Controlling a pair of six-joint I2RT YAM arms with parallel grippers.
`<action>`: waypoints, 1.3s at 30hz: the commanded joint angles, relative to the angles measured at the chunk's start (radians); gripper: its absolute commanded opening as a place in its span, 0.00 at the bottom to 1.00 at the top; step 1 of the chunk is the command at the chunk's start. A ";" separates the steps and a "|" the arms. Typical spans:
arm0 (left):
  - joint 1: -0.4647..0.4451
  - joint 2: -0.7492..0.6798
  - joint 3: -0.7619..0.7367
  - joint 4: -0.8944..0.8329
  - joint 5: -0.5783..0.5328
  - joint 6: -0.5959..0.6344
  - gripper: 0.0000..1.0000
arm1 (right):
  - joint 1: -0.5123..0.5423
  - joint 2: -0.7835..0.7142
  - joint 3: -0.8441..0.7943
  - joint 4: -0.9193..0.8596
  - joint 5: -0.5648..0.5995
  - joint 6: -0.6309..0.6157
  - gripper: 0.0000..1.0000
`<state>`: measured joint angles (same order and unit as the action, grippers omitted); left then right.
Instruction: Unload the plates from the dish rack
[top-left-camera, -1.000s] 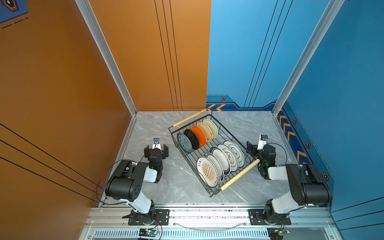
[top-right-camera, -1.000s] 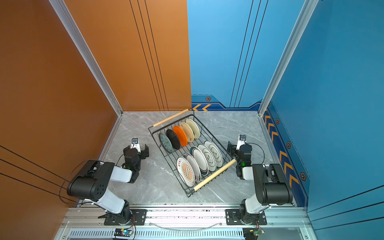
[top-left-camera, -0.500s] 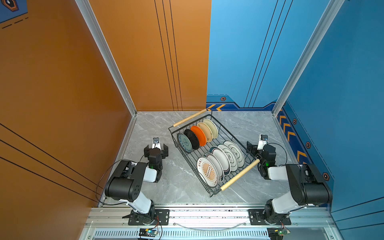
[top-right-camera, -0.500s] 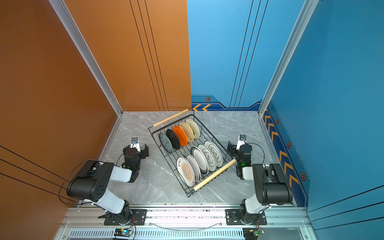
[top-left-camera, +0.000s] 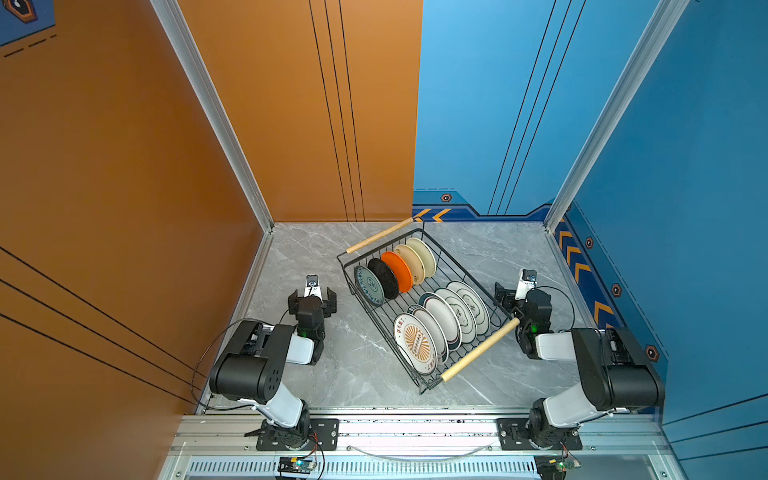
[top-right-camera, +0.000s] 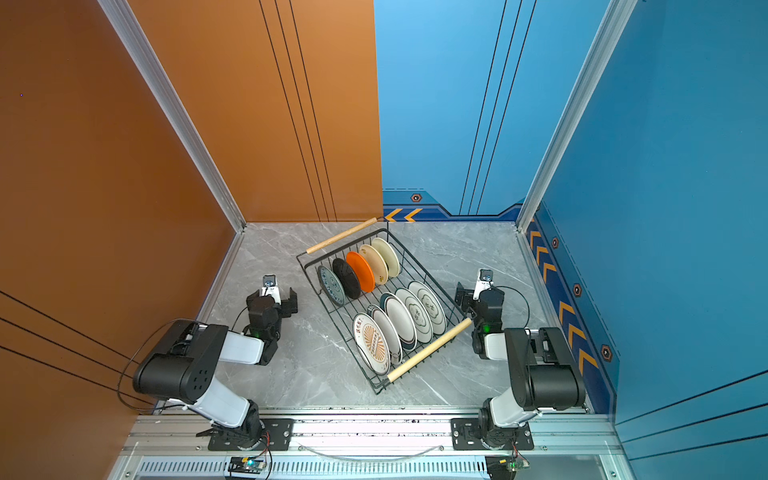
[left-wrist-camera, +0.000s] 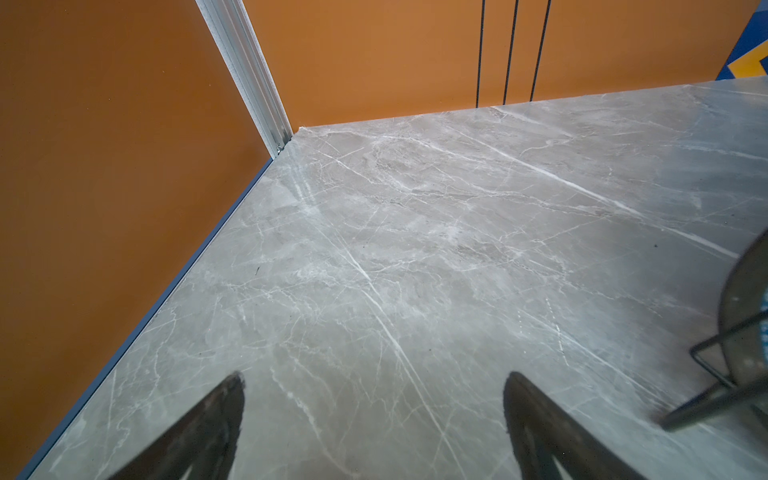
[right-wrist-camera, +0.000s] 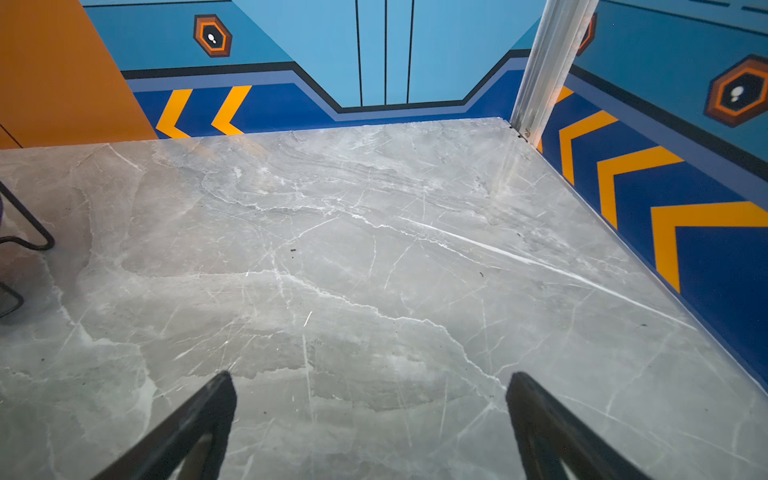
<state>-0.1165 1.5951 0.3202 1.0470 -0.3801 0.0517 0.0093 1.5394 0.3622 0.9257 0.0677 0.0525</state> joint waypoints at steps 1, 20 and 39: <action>0.011 -0.018 0.021 -0.016 0.019 -0.016 0.98 | 0.011 -0.007 0.017 -0.036 0.080 0.029 1.00; -0.019 -0.178 0.087 -0.263 -0.074 -0.012 0.98 | -0.036 -0.287 0.130 -0.499 0.150 0.134 1.00; -0.263 -0.529 0.496 -1.485 0.024 -0.536 0.98 | -0.087 -0.347 0.639 -1.413 -0.009 0.238 1.00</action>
<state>-0.3504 1.1030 0.7704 -0.1913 -0.4141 -0.3328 -0.0750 1.1873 0.9363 -0.3008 0.1387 0.2714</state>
